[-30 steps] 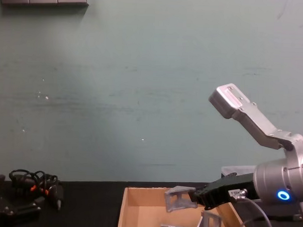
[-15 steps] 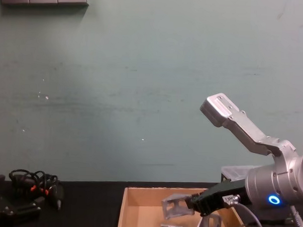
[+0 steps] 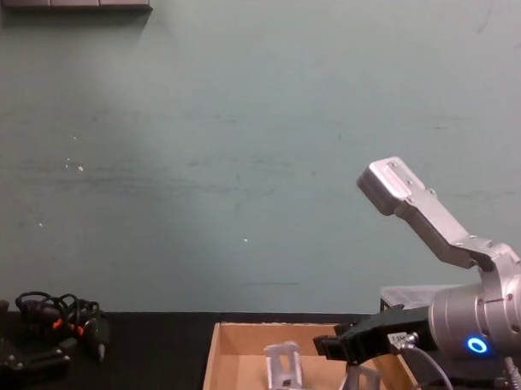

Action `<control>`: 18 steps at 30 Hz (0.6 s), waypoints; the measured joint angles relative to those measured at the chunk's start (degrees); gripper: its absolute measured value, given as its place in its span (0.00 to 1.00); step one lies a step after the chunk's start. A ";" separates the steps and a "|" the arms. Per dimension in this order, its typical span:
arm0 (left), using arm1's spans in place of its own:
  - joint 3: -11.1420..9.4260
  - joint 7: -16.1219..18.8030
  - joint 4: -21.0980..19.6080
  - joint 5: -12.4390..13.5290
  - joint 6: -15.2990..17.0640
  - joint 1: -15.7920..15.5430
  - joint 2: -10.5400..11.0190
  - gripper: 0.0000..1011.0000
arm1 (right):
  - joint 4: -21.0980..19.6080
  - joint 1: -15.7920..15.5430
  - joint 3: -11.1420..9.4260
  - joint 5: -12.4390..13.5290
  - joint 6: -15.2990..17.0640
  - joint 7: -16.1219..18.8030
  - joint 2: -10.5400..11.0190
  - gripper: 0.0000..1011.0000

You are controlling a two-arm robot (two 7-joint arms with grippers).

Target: Use one hand to pick up the angle iron from the table and place it into the box.

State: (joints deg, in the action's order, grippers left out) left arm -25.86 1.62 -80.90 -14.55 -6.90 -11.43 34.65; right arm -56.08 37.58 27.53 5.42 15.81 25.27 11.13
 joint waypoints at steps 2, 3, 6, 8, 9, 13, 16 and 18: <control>0.00 0.00 0.00 0.00 0.00 0.00 0.00 0.99 | -0.75 -0.50 -0.38 0.21 -0.24 -0.27 0.14 0.36; 0.00 0.00 0.00 0.00 0.00 0.00 0.00 0.99 | -1.57 -1.01 -0.71 0.40 -0.49 -0.46 0.30 0.42; 0.00 0.00 0.00 0.00 0.00 0.00 0.00 0.99 | -2.93 -1.87 -1.20 0.62 -0.95 -0.88 0.59 0.49; 0.00 0.00 0.00 0.00 0.00 0.00 0.00 0.99 | -4.84 -3.04 -1.72 0.91 -1.37 -1.27 1.00 0.56; 0.00 0.00 0.00 0.00 0.00 0.00 0.00 0.99 | -6.22 -3.85 -2.10 1.10 -1.61 -1.52 1.27 0.62; 0.00 0.00 0.00 0.00 0.00 0.00 0.00 0.99 | -10.43 -6.49 -3.13 1.49 -2.53 -2.60 2.27 0.75; 0.00 0.00 0.00 0.00 0.00 0.00 0.00 0.99 | -14.09 -9.10 -4.09 1.78 -3.72 -3.53 3.35 0.80; 0.00 0.00 0.00 0.00 0.00 0.00 0.00 0.99 | -15.87 -10.49 -4.53 1.82 -4.47 -3.95 3.99 0.87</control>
State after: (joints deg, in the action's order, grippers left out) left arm -25.86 1.62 -80.90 -14.55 -6.91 -11.43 34.64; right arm -71.95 27.10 23.00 7.25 11.34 21.32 15.12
